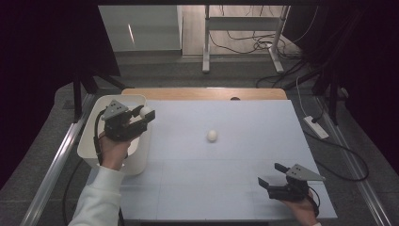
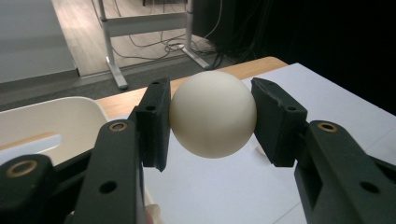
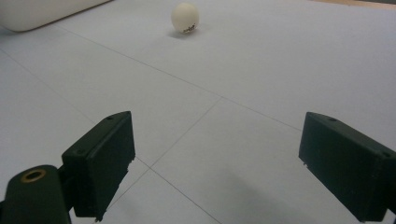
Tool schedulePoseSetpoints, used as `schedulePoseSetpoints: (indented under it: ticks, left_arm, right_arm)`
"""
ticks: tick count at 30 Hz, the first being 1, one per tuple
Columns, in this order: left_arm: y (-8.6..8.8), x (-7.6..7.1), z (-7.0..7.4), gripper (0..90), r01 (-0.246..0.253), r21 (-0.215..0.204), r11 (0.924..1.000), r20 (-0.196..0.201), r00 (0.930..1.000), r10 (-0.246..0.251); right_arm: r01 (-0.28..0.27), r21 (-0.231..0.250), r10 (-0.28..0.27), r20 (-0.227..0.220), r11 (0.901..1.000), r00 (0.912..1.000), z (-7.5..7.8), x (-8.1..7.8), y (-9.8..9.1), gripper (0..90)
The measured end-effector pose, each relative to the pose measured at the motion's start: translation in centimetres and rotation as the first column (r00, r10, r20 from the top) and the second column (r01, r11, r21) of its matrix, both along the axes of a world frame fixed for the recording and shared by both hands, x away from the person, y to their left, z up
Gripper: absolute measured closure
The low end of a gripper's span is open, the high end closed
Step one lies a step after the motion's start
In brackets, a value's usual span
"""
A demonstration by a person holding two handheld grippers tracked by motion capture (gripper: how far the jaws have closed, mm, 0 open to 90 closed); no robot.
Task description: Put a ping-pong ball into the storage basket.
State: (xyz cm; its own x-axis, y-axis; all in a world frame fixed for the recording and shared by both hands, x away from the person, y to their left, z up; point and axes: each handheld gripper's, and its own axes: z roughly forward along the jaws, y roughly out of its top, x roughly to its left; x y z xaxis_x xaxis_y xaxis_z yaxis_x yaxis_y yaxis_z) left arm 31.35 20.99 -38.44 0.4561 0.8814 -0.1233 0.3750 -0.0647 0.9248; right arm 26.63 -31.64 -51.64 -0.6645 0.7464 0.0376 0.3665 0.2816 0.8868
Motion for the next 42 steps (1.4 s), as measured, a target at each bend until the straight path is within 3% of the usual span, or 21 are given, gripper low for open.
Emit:
schedulePoseSetpoints:
  ticks: [23, 42]
  left_arm:
    - [3.6, 0.3, -0.5, 50.7, -0.118, 0.016, 0.9929, -0.027, 0.9926, 0.118]
    - [3.6, -0.1, -0.7, 50.6, -0.113, 0.045, 0.9926, -0.051, 0.992, 0.115]
  right_arm:
    - [0.002, -0.004, -0.002, -0.001, 1.0, 1.0, 0.0, 0.0, 0.0, 10.5]
    - [0.004, -0.004, -0.004, -0.002, 1.0, 1.0, -0.1, 0.0, 0.0, 10.6]
